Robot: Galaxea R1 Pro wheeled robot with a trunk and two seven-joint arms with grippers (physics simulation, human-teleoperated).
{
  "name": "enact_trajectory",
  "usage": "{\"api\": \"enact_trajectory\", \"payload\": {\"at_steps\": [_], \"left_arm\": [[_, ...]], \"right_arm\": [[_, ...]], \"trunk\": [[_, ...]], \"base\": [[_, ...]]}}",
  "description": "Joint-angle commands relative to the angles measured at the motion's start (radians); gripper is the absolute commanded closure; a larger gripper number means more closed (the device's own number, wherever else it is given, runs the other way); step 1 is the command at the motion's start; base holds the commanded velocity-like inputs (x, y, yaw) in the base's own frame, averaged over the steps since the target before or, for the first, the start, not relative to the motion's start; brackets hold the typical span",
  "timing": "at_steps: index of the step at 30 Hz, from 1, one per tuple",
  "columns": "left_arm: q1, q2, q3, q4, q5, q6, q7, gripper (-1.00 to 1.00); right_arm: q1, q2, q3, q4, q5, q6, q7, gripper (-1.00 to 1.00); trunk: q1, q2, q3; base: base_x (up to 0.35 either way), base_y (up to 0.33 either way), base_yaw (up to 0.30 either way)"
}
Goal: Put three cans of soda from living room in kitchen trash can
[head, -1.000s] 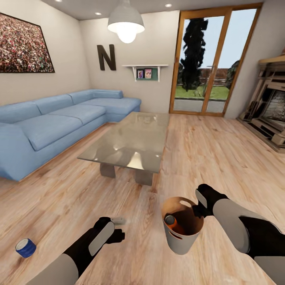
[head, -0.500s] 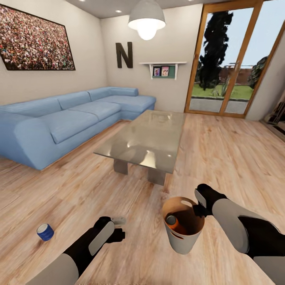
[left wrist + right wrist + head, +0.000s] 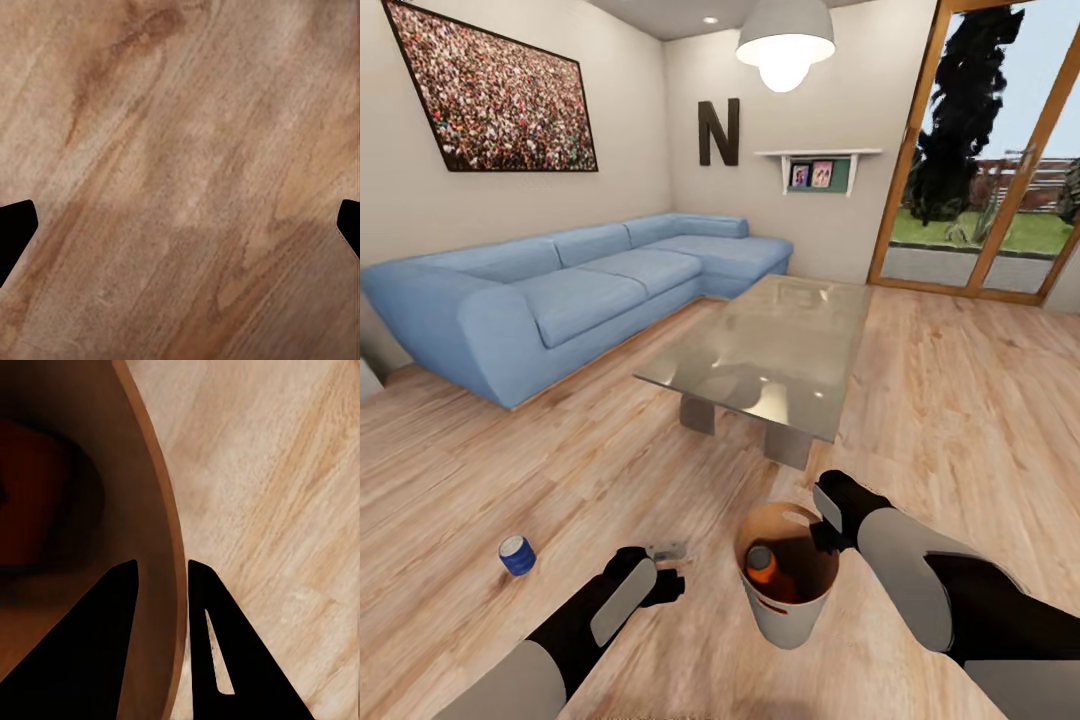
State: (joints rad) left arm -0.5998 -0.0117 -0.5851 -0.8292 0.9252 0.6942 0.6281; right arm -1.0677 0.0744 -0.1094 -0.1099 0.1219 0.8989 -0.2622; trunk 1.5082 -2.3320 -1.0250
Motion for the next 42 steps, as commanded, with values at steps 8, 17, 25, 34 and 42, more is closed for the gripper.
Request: {"api": "enact_trajectory", "payload": {"at_steps": [8, 17, 25, 34, 42], "left_arm": [[-0.001, -0.018, -0.002, 0.01, -0.007, -0.023, -0.001, -1.0], [0.001, -0.033, -0.004, 0.029, -0.009, -0.13, -0.002, -1.0], [0.002, -0.036, -0.005, 0.075, -0.008, -0.182, -0.004, -1.0], [0.002, -0.036, -0.005, 0.08, -0.008, -0.195, -0.003, -1.0], [0.005, -0.036, -0.005, 0.08, -0.009, -0.197, -0.004, -1.0]], "right_arm": [[0.003, 0.03, -0.002, -0.002, -0.002, -0.003, -0.066, 1.0], [0.003, 0.035, 0.0, -0.001, -0.003, -0.003, -0.069, 1.0], [0.003, 0.035, 0.0, 0.001, -0.002, -0.003, -0.069, 1.0], [0.003, 0.037, 0.001, 0.003, -0.001, -0.003, -0.069, 1.0], [0.003, 0.04, 0.002, 0.004, -0.001, -0.003, -0.069, 1.0]], "trunk": [[0.0, 0.0, -0.006], [0.0, 0.0, -0.014], [0.0, 0.0, -0.02], [0.0, 0.0, -0.027], [0.0, 0.0, -0.034]], "base": [[0.0, 0.0, 0.246], [0.0, 0.0, 0.246], [0.023, -0.087, 0.246], [0.087, -0.235, 0.246], [0.096, -0.167, 0.246]]}}
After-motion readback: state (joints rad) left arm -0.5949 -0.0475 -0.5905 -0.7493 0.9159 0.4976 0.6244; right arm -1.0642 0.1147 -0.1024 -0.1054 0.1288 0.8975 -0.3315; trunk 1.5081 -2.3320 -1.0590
